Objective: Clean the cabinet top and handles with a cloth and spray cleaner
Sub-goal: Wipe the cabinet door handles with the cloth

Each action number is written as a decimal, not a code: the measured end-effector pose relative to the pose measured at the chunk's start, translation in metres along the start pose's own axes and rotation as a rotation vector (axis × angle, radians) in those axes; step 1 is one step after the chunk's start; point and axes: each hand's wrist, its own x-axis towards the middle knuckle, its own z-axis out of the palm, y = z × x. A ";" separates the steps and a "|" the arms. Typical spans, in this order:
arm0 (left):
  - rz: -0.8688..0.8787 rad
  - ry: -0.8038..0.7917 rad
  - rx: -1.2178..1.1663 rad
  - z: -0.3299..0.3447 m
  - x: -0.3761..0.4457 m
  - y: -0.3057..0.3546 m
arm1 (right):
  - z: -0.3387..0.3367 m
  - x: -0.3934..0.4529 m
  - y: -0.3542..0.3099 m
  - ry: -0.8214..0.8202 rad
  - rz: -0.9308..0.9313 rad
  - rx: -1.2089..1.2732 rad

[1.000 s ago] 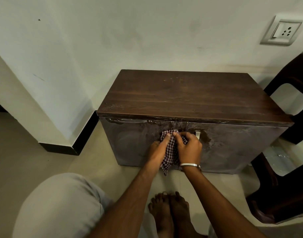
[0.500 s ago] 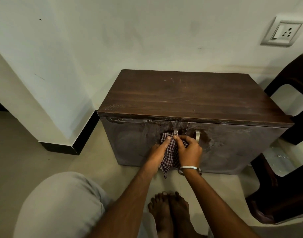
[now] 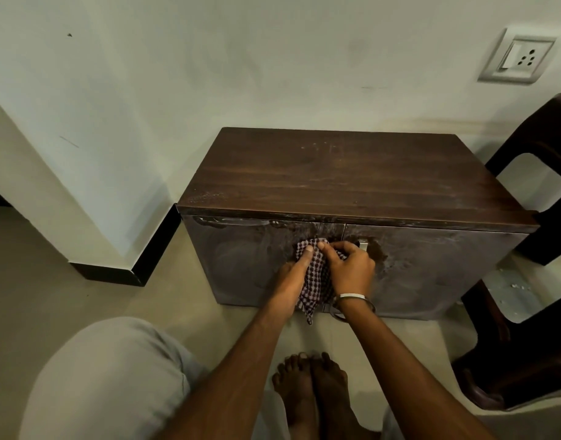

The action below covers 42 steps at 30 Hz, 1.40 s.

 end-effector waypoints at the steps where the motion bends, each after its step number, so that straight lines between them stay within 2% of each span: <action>1: 0.001 -0.003 0.004 0.000 0.001 -0.001 | 0.000 -0.001 0.002 -0.012 -0.015 0.008; 6: -0.014 0.001 0.054 0.000 -0.002 -0.007 | 0.002 -0.009 0.021 -0.064 -0.095 -0.023; 15: -0.061 0.062 0.129 0.005 0.003 -0.012 | 0.008 -0.012 0.033 -0.120 -0.061 -0.031; 24: -0.011 0.101 0.149 0.003 -0.002 -0.008 | 0.012 -0.011 0.025 -0.098 -0.005 -0.102; 30: 0.052 0.073 0.120 0.002 0.001 -0.015 | 0.007 -0.015 0.027 -0.071 -0.125 -0.101; 42: 0.033 0.120 0.167 0.002 0.006 -0.011 | 0.014 -0.011 0.025 -0.084 -0.075 -0.163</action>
